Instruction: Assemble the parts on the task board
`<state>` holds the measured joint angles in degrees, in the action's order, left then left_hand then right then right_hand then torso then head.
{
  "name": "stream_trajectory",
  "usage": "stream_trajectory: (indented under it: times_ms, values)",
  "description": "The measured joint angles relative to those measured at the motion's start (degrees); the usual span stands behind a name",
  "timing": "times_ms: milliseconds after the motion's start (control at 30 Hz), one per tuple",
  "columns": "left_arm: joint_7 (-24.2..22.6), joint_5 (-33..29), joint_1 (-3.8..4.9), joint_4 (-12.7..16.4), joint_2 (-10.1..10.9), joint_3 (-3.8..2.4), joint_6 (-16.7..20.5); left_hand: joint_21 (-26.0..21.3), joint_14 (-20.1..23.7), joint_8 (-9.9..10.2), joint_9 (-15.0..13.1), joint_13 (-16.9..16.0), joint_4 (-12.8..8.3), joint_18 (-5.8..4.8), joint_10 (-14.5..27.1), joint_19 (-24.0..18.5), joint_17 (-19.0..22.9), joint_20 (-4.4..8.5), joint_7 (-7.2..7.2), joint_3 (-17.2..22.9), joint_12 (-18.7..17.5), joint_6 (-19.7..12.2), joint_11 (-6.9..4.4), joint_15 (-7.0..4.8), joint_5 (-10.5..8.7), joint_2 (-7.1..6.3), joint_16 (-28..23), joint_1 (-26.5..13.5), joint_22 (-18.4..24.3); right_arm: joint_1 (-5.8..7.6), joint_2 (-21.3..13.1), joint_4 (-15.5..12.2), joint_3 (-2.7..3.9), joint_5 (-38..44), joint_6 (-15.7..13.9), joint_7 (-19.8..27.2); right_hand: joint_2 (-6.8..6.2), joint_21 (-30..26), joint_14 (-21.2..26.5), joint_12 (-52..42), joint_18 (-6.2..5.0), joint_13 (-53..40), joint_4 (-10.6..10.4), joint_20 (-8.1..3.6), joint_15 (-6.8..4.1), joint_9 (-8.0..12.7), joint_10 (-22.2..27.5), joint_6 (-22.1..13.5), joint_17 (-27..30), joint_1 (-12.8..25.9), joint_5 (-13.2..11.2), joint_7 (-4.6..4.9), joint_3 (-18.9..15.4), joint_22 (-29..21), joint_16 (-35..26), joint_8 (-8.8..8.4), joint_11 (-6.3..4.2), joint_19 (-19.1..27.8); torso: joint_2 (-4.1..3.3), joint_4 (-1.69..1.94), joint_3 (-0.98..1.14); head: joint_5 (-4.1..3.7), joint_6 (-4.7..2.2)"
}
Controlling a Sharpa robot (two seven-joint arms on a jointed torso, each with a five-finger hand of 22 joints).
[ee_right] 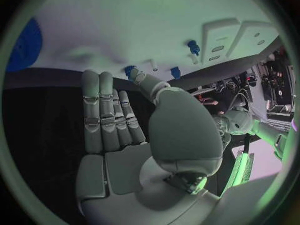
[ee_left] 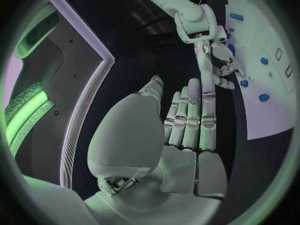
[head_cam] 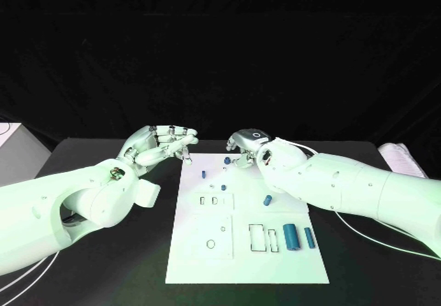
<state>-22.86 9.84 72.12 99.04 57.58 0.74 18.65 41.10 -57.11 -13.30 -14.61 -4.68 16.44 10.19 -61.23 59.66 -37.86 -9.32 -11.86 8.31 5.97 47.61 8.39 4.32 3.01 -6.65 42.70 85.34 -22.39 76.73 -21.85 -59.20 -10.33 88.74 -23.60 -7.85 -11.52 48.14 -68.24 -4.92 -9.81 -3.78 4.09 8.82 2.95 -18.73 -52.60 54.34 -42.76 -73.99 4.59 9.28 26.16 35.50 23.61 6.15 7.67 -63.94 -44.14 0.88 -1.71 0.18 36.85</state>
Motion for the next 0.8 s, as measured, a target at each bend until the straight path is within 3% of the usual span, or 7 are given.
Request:
stream_trajectory:
  times_ms: [167, 333, 433, 500, 667, 733, 800]
  values:
    - [0.00, 0.00, 0.00, -0.42, 0.20, 0.00, 0.00, 0.17, 0.00, 0.00, -0.04, 0.00, 0.00, 0.00, 0.00, 0.00, 0.00, 0.00, 0.00, 0.00, 0.00, 0.00, 0.00, 0.00, 0.00, 0.00, 0.00, 0.00, -0.04, 0.00, -2.58, -2.41, -0.02, -1.11, -1.35, 1.14, -0.64, -2.79, 1.64, -2.74, 0.00, -0.05, -8.59, 0.14, 0.72, 1.20, 2.61, -1.20, 0.86, -7.50, 0.96, -1.65, -12.33, -1.11, -0.03, -1.38, 0.70, 0.29, 0.20, -0.09, 0.14, 0.05, -0.18]
    - [0.00, 0.00, 0.00, -0.89, 0.39, 0.01, 0.00, 0.22, 0.00, 0.00, -0.04, 0.00, 0.00, 0.00, 0.00, 0.00, 0.00, 0.00, 0.00, 0.00, 0.00, 0.00, 0.00, 0.00, 0.00, 0.00, 0.00, 0.00, -0.04, 0.03, -7.12, -7.29, 0.39, -3.08, -3.51, 2.41, -1.10, -2.83, 1.48, -5.65, 0.00, -0.33, -13.85, 0.12, 0.56, 1.33, 0.68, -0.88, 0.99, -11.74, 0.95, -1.61, -13.72, -0.69, 1.20, -1.38, 0.18, -0.33, 0.49, -0.38, 0.29, -0.02, -0.29]
    - [0.00, 0.00, 0.00, -1.16, 0.46, 0.02, 0.00, 0.22, 0.00, 0.00, -0.03, 0.00, 0.00, 0.00, 0.00, 0.00, 0.00, 0.00, 0.00, 0.00, 0.00, 0.00, 0.00, 0.00, 0.00, 0.00, 0.00, 0.00, -0.03, 0.36, -10.85, -10.54, 0.92, -5.99, -5.13, 3.12, -1.40, 0.33, -0.16, -8.75, 0.01, -0.60, -13.60, -1.12, -1.08, 1.37, -5.83, 1.02, 1.77, -13.14, 0.95, -0.48, -9.05, 3.16, 1.46, -1.12, -1.27, -2.47, 0.69, -0.65, 0.39, -0.14, -0.37]
    - [0.00, 0.00, 0.00, -1.32, 0.47, 0.02, 0.00, 0.22, 0.00, 0.00, -0.03, 0.00, 0.00, 0.00, 0.00, 0.00, -0.01, 0.00, 0.00, 0.00, 0.00, 0.00, 0.00, 0.00, 0.00, 0.00, 0.00, 0.00, -0.03, 0.82, -13.29, -12.11, 1.19, -8.93, -5.96, 3.50, -2.73, 5.28, -2.17, -9.78, 0.05, -0.79, -13.25, -1.85, -1.98, 1.37, -10.72, 2.62, 2.33, -13.19, 0.95, -0.47, -4.18, 9.11, 1.46, -0.57, -2.06, -5.02, 0.83, -0.88, 0.45, -0.23, -0.42]
    - [-0.01, -0.01, 0.00, -1.75, 0.46, 0.02, -0.01, 0.22, 0.00, 0.00, -0.03, -0.05, 0.00, 0.00, 0.00, 0.00, -0.01, 0.00, 0.00, 0.00, 0.00, 0.00, 0.00, 0.00, 0.00, 0.00, 0.00, 0.00, -0.03, 2.00, -17.90, -13.48, 1.55, -17.23, -6.43, 4.19, -5.39, 15.57, -5.49, -12.85, 2.75, -4.37, -9.98, -3.07, -3.03, 1.47, -19.22, 3.74, 1.01, -11.62, -0.11, -0.80, 2.61, 21.62, 2.96, -0.42, -2.83, -9.08, 1.16, -1.35, 0.61, -0.55, -0.57]
    - [-0.01, -0.02, 0.00, -1.88, 0.46, 0.02, -0.02, 0.22, 0.00, 0.00, -0.04, -0.05, 0.00, 0.00, 0.00, 0.00, -0.01, 0.00, 0.00, 0.00, 0.00, 0.00, 0.00, 0.00, 0.00, 0.00, -0.06, 0.00, -0.03, 2.32, -19.52, -13.45, 1.60, -20.81, -5.92, 4.60, -5.21, 12.25, -2.97, -11.23, 2.45, -5.73, -6.47, -2.64, -2.18, 1.87, -17.78, 2.83, -0.28, -10.92, -0.31, -0.21, 4.36, 17.77, 2.60, -1.14, -2.75, -4.67, 1.30, -1.52, 0.68, -0.68, -0.65]
    - [-0.01, -0.02, 0.00, -2.02, 0.45, 0.02, -0.03, 0.22, 0.00, 0.00, -0.09, -0.05, 0.00, 0.00, 0.00, 0.00, -0.01, 0.00, 0.00, 0.00, 0.00, 0.00, 0.00, 0.00, 0.00, 0.00, -0.22, 0.00, -0.03, 2.49, -20.52, -13.09, 1.62, -23.78, -4.94, 5.02, -5.01, 4.90, 1.81, -6.48, 0.78, -3.84, -3.56, -1.59, -0.42, 2.64, -10.73, -1.63, 1.05, -11.12, -0.31, 1.85, 6.79, 10.15, -0.82, -2.27, -0.61, 3.76, 1.38, -1.64, 0.75, -0.74, -0.73]
